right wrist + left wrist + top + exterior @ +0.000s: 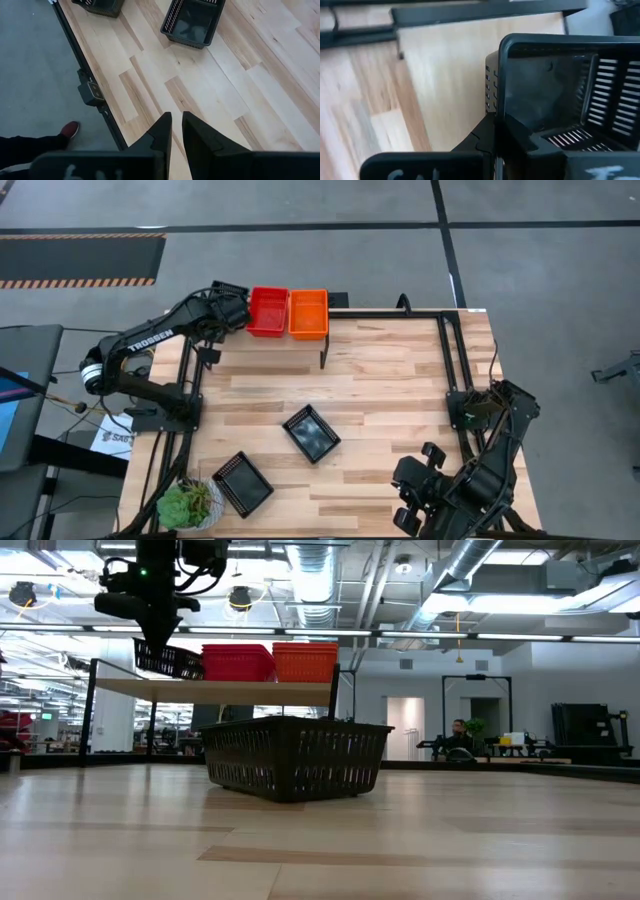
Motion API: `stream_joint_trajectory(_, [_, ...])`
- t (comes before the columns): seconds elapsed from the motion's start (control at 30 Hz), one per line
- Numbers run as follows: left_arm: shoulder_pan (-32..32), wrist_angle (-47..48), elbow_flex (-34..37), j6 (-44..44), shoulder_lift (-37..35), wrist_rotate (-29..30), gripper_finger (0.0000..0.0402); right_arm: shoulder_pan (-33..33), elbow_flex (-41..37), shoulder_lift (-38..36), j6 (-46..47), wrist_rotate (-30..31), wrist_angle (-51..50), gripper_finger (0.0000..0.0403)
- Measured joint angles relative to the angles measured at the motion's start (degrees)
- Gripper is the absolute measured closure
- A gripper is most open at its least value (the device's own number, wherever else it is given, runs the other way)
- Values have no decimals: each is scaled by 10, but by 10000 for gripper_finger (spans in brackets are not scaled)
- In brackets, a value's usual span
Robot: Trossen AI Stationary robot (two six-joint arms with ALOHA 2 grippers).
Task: Stack baskets on shelf by color
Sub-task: Put the middle black bin on the shelf
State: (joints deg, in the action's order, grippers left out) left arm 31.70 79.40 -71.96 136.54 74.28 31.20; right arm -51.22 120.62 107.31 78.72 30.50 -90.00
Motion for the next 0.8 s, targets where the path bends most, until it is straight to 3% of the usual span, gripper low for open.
stream_joint_trajectory(0.13, [0, 1, 0, -38, 0, 25, 399, 1, 0, 0, -6, 0, 0, 333])
stream_joint_trajectory(0.33, [0, -5, 0, -5, 0, -8, 395, 4, 0, 0, -12, 0, 0, 333])
stream_joint_trajectory(0.8, [-6, 15, 0, -40, 0, 25, 398, 4, 0, 0, -12, 0, 0, 333])
